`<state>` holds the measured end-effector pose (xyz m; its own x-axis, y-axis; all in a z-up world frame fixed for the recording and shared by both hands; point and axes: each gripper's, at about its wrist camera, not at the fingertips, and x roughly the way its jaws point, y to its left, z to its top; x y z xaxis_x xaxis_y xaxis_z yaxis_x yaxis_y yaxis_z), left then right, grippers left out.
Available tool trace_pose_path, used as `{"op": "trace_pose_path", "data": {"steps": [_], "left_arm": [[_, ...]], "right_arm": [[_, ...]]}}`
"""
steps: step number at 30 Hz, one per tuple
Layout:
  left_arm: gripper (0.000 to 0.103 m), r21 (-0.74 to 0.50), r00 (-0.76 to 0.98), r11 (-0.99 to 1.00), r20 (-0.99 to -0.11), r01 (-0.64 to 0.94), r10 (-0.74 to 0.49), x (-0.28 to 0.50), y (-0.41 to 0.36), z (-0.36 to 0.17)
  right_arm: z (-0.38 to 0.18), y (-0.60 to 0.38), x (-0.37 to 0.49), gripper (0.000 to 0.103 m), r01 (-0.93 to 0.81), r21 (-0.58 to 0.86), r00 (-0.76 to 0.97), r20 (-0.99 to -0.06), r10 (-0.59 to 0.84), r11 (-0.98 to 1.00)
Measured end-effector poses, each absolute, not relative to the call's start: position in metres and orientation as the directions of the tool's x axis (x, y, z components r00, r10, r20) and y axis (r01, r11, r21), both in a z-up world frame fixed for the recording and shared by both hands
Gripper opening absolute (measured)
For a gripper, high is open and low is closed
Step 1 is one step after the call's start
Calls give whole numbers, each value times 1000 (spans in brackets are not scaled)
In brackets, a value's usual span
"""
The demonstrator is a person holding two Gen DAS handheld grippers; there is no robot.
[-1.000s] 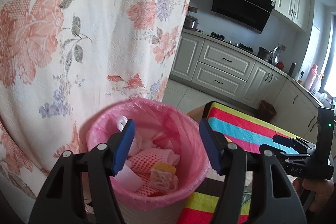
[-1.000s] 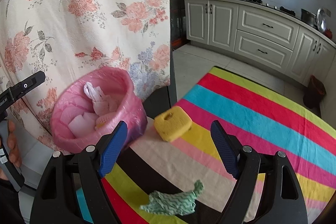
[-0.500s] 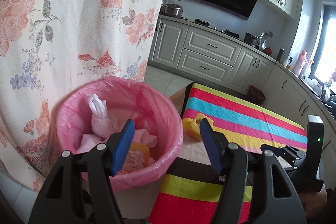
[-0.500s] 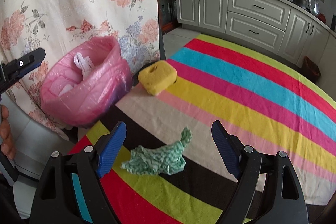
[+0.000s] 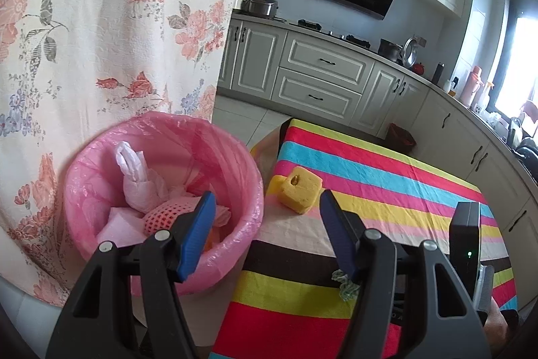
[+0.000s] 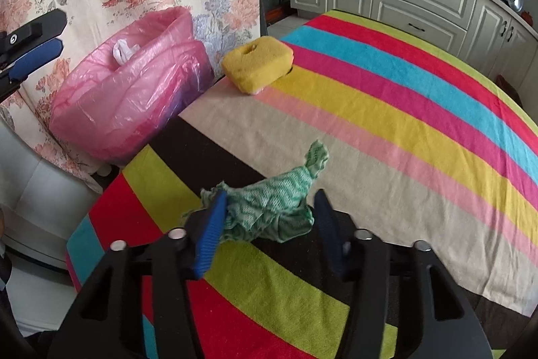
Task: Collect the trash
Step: 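Move both open tools back over the table toward the remaining items, then grasp the yellow sponge with the left tool while the right tool grasps the green zigzag cloth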
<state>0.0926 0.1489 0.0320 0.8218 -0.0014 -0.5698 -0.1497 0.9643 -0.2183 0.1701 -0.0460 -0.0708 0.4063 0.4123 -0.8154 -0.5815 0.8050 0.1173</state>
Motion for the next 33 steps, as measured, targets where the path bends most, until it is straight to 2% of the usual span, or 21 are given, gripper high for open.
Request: {"op": "trace_pose_path", "data": {"steps": [3, 17, 33], "left_arm": [[62, -216, 819, 967, -574, -132, -16, 98, 141, 29], [62, -181, 798, 982, -599, -55, -66, 141, 102, 8], [59, -58, 712, 998, -701, -20, -26, 227, 67, -33]], "right_arm": [[-69, -48, 169, 36, -590, 126, 406, -807, 428, 797], [-42, -96, 191, 36, -486, 126, 526, -749, 404, 865], [-26, -147, 222, 36, -390, 147, 598, -710, 372, 909]]}}
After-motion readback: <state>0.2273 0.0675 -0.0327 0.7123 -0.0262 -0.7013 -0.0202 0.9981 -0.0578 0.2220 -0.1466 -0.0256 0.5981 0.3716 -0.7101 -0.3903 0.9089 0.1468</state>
